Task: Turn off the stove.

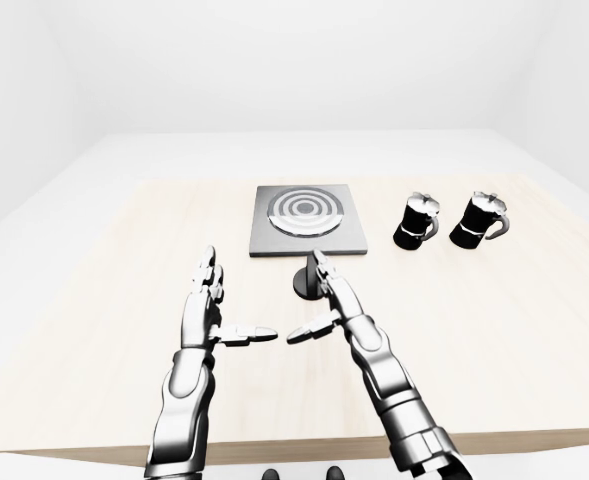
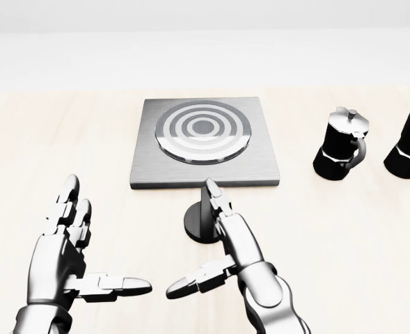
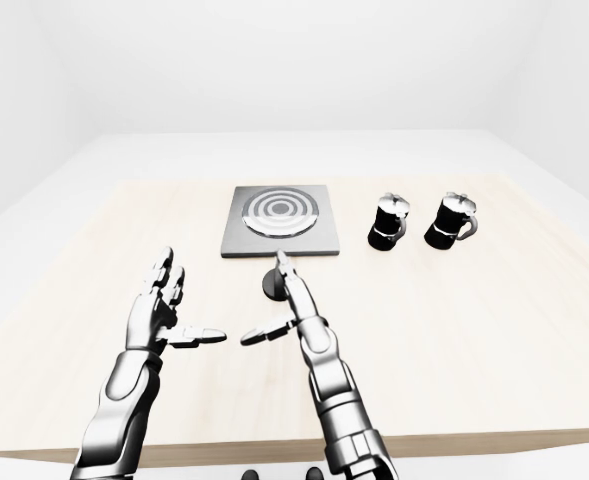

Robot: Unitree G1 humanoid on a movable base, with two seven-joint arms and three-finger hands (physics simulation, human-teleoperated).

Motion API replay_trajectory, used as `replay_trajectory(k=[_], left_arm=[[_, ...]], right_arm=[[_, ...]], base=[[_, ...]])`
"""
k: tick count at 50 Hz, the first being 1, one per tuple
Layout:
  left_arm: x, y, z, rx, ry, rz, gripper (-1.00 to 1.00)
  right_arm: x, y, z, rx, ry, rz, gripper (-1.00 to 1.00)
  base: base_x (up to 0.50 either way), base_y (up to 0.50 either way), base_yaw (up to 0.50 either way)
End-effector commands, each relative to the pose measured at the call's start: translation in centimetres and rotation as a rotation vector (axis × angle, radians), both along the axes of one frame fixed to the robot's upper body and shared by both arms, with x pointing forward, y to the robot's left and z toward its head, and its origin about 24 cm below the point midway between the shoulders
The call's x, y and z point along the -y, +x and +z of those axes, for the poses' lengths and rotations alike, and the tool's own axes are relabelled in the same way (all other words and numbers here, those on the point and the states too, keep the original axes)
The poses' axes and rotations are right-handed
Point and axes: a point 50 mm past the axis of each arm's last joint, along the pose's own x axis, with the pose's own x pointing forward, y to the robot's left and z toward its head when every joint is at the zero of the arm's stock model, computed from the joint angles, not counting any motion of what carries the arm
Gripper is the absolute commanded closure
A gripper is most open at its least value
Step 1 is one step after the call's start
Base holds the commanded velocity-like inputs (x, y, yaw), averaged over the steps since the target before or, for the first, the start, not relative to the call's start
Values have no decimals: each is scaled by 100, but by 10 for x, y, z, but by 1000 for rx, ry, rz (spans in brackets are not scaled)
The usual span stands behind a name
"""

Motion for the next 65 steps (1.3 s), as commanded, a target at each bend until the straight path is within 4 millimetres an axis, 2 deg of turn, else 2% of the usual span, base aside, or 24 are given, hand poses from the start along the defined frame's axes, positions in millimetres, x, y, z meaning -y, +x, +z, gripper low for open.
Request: replay_trajectory(k=[1, 9, 15, 23, 29, 33, 49, 65], left_arm=[[-1, 0, 0, 0, 0, 4, -100], [0, 0, -1, -1, 0, -1, -100], [2, -1, 0, -1, 1, -4, -100], [1, -1, 1, 0, 1, -3, -100], [1, 0, -1, -2, -1, -4, -100], [0, 0, 0, -1, -2, 0, -100], [0, 0, -1, -3, -3, 3, -100], [-1, 1, -2, -2, -6, 5, -100]], right_arm=[[8, -4, -27, -109, -39, -24, -100], [20, -6, -38, -128, -44, -61, -100], [24, -4, -35, -123, -39, -77, -100], [15, -9, -63, -189, -65, -54, -100], [6, 2, -43, -131, -56, -16, -100], [1, 6, -38, -116, -57, 3, -100], [-5, 2, -47, -135, -53, 11, -100], [-19, 0, -43, -136, -51, 42, -100]], base=[[0, 0, 0], [0, 0, 0], [0, 0, 0], [0, 0, 0], [0, 0, 0], [0, 0, 0], [0, 0, 0], [0, 0, 0]])
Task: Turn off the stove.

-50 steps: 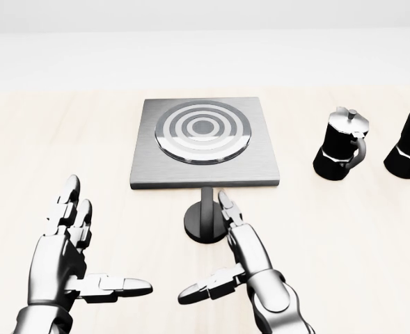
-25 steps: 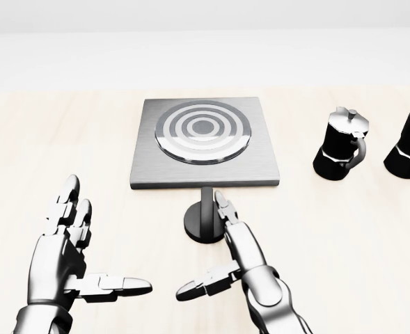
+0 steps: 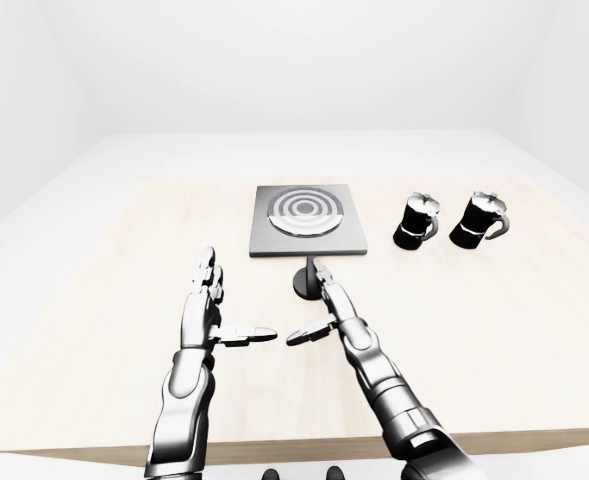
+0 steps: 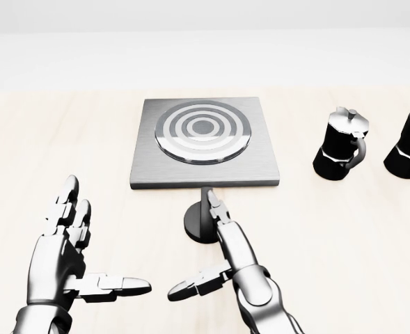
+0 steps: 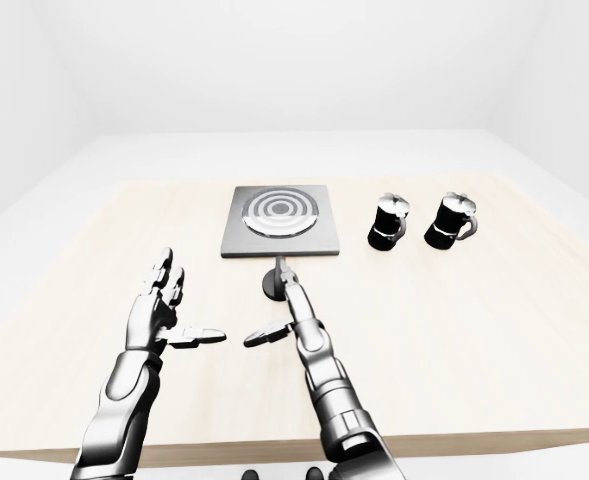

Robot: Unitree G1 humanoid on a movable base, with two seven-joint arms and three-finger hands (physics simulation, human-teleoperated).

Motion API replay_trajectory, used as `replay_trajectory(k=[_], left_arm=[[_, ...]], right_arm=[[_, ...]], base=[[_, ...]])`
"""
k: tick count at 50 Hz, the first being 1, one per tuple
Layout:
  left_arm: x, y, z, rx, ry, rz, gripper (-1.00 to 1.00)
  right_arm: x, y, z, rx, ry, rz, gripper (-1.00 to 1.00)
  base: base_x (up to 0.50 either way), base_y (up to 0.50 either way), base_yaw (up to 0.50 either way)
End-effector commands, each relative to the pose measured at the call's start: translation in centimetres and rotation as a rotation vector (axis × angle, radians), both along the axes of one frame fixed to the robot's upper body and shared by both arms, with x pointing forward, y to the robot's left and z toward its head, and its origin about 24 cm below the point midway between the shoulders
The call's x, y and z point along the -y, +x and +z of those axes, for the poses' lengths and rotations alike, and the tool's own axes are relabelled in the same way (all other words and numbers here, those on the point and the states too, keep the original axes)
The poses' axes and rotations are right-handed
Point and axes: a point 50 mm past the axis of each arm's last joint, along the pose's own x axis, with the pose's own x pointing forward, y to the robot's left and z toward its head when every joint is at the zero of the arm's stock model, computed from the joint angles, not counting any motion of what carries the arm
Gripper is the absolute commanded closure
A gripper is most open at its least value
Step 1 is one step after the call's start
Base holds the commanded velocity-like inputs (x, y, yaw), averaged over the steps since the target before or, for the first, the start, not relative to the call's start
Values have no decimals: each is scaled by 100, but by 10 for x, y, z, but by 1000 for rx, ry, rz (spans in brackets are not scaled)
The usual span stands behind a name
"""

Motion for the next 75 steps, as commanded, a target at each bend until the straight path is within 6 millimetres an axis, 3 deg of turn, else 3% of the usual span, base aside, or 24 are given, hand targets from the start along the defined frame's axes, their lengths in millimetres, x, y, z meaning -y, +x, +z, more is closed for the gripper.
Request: replay_trajectory(k=[1, 31, 44, 53, 75], left_arm=[[0, 1, -1, -1, -1, 1, -100], [-2, 2, 1, -1, -13, 7, -100], [-6, 4, 1, -7, -26, 27, -100], [-6, 3, 1, -4, -24, 26, -100], [-6, 2, 2, -1, -25, 25, -100]], right_arm=[[-18, -10, -12, -73, 25, 77, -100], [-32, -17, -8, -112, 86, 115, -100], [-41, -23, 37, 51, 197, 168, -100], [-44, -21, 51, 103, 211, 181, -100], [-39, -18, 42, 66, 201, 157, -100]], base=[[1, 0, 0], [0, 0, 0], [0, 0, 0], [0, 0, 0], [0, 0, 0]])
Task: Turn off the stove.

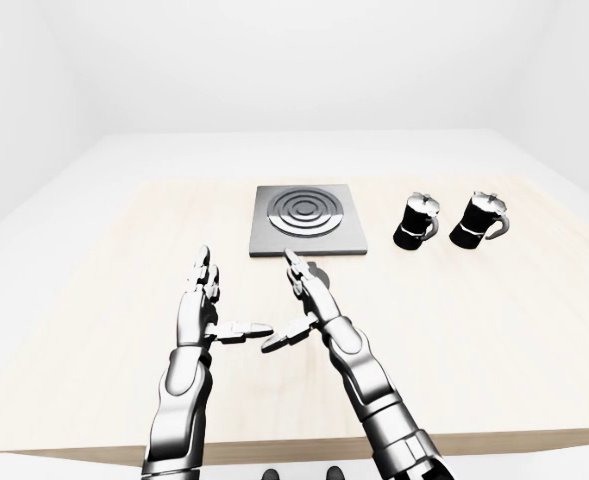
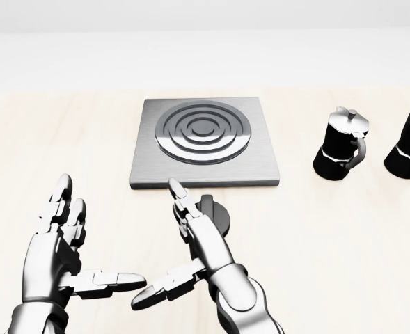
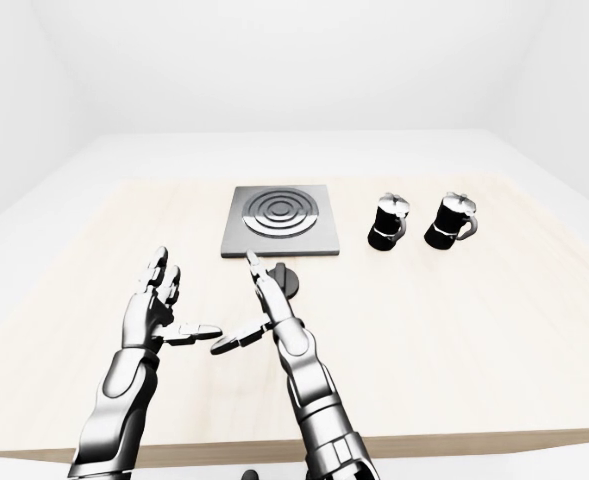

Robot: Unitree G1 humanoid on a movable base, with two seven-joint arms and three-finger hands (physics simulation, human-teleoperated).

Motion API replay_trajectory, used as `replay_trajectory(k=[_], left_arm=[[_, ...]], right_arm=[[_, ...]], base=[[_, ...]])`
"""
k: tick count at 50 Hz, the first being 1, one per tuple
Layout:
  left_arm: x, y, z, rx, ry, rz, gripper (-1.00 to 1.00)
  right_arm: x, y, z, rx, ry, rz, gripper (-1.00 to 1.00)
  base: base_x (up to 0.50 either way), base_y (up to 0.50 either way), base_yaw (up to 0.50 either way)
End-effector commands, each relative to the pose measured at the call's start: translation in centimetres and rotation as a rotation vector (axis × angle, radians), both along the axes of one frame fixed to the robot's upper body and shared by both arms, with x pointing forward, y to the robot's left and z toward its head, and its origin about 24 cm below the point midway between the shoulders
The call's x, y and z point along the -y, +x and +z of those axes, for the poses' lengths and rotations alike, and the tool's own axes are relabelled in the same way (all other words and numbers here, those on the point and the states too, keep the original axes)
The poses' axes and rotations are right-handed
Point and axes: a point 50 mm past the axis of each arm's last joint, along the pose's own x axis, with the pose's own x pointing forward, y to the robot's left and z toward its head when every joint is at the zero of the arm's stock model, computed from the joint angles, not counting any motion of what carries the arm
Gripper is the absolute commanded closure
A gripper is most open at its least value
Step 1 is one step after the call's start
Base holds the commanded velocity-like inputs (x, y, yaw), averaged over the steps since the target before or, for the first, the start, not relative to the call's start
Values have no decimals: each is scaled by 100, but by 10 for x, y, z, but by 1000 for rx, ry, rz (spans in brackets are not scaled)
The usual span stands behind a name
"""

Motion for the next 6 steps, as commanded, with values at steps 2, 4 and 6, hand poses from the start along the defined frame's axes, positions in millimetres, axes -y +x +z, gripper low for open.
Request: replay_trajectory(k=[2, 4, 6], left_arm=[[0, -1, 0, 1, 0, 0, -100], [0, -1, 1, 2, 0, -1, -100], [-1, -1, 1, 2, 0, 0, -100]], right_arm=[[0, 0, -2, -8, 2, -1, -100], [0, 0, -2, -10, 1, -1, -100], [0, 0, -2, -10, 1, -2, -100]], base=[[0, 0, 0], [0, 0, 0], [0, 0, 0]])
